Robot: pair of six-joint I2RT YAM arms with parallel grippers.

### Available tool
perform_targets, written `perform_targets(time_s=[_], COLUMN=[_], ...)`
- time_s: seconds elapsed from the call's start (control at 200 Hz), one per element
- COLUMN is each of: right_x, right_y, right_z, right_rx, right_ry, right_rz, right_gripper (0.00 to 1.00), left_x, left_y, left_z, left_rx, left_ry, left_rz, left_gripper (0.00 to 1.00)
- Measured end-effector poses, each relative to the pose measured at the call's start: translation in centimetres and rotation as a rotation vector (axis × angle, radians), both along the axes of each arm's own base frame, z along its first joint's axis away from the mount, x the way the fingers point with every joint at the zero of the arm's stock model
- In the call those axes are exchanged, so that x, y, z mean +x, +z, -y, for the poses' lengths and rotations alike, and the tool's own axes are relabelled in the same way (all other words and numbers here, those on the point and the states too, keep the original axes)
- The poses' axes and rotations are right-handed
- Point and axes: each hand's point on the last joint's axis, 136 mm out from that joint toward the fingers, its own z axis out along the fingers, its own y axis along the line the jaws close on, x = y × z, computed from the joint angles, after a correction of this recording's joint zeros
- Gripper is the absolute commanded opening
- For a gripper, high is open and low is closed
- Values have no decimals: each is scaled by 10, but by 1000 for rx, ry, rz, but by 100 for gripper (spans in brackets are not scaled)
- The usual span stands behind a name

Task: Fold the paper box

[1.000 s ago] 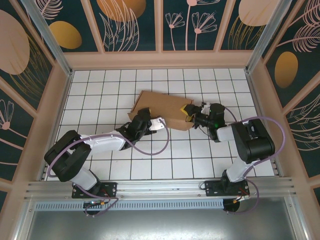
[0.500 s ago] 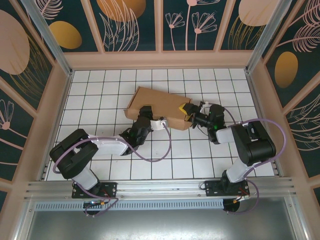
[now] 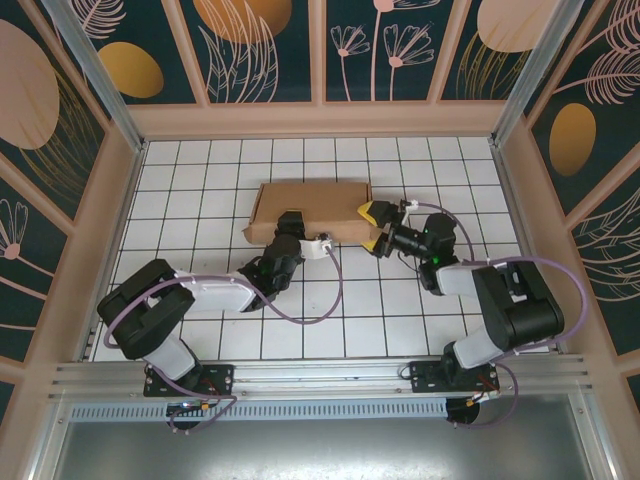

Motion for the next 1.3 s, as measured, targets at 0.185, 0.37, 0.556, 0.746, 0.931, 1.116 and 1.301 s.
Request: perform_targets(time_s=[0.185, 0.37, 0.556, 0.746, 0.931, 1.116, 1.301], right_x=[-1, -5, -5, -7, -7, -11, -17], right_y=[2, 13, 70, 100, 83, 65, 50], right_z=[36, 70, 105, 119, 117, 104, 84], right_rx=[-95, -275, -531, -687, -777, -798, -832], right_ry=[-121, -244, -416, -445, -376, -295, -214], right_rz=[44, 112, 302, 396, 354, 320, 316], right_gripper=[93, 92, 88, 84, 82, 82, 81], left_x=[-2, -6, -21, -52, -93, -120, -124], left_y=[16, 33, 54, 54, 27, 15, -4], left_z=[2, 11, 23, 40, 42, 39, 40], left_rx=[-14, -29, -58, -73, 12, 67, 109], left_ry=[9, 7, -19, -58, -50, -56, -50], left_rz=[-96, -241, -447, -736, -986, -1116, -1175], left_gripper=[51, 47, 50, 52, 57, 59, 59])
